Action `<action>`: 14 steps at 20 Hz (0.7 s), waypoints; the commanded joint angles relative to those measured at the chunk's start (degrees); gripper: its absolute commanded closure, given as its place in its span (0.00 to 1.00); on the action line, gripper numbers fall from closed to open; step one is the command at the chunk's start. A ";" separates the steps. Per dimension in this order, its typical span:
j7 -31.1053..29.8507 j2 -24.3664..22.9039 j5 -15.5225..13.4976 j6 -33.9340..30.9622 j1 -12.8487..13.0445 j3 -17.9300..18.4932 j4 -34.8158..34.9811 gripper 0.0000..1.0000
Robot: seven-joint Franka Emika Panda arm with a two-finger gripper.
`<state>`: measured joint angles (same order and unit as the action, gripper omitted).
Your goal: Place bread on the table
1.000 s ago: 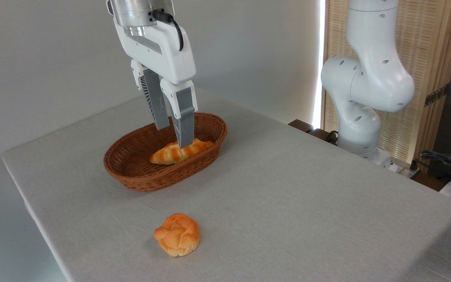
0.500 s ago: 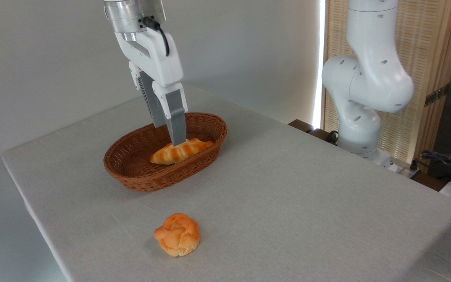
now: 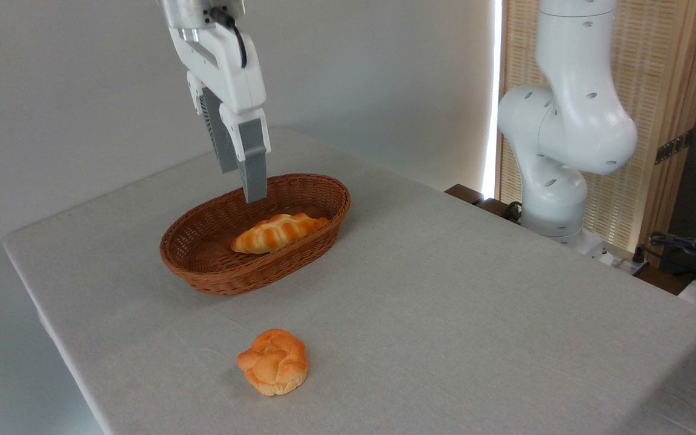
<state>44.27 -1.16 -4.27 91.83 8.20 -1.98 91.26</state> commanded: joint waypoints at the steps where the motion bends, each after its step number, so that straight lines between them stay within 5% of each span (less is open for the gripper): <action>1: -0.93 0.81 -0.30 -0.07 0.94 -2.32 0.41 0.00; 7: -1.46 1.78 0.32 0.37 1.38 -3.82 2.51 0.00; 14: -1.46 -0.76 1.11 6.15 7.96 -3.73 12.60 0.00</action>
<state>43.46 1.15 -4.12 93.14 12.93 -6.31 97.05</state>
